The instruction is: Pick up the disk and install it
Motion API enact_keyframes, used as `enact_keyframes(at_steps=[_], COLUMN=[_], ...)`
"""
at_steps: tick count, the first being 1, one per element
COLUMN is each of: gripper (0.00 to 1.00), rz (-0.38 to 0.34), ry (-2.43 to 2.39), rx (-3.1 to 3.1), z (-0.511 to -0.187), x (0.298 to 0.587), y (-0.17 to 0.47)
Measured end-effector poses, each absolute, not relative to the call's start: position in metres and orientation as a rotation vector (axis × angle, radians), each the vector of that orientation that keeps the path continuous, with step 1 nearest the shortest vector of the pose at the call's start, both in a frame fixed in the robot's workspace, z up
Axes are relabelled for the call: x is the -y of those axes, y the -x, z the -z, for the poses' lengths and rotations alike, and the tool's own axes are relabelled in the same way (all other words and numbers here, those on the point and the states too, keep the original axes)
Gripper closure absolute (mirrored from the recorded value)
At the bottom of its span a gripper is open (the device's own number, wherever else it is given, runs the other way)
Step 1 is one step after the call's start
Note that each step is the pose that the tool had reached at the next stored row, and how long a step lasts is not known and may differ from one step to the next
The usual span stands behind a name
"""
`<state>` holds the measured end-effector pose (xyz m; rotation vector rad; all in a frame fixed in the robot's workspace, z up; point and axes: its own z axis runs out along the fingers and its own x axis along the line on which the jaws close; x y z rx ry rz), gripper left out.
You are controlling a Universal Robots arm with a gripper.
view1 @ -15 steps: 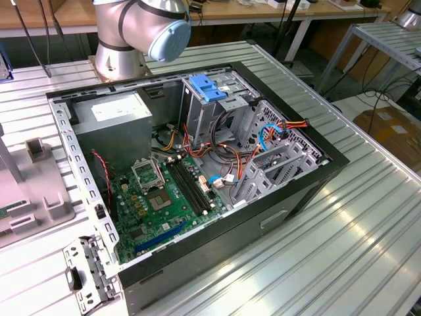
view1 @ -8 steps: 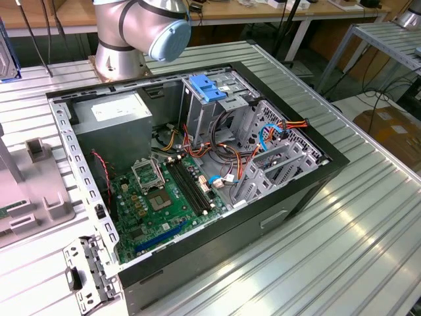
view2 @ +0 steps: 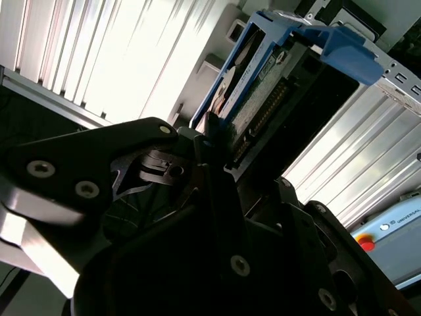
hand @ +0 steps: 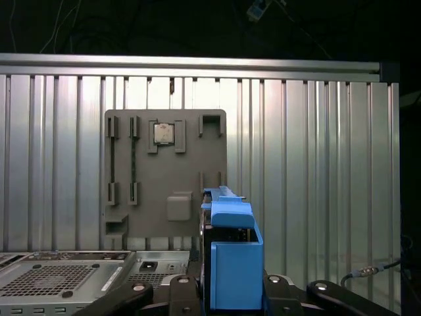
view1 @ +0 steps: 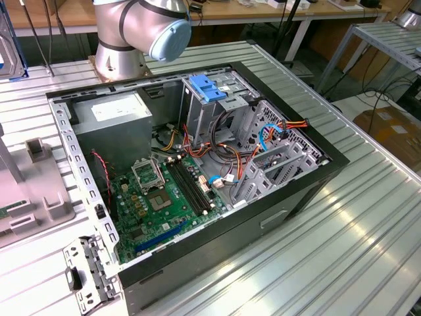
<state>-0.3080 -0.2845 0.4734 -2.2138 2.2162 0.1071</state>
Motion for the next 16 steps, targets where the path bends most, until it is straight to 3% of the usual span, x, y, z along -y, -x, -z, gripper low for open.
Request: enact_keyframes(at_steps=[16], gripper=[0.64], rz=[-0.107], ry=[2.214], rx=[-2.216], z=[-0.473], x=[0.285], y=[0.290])
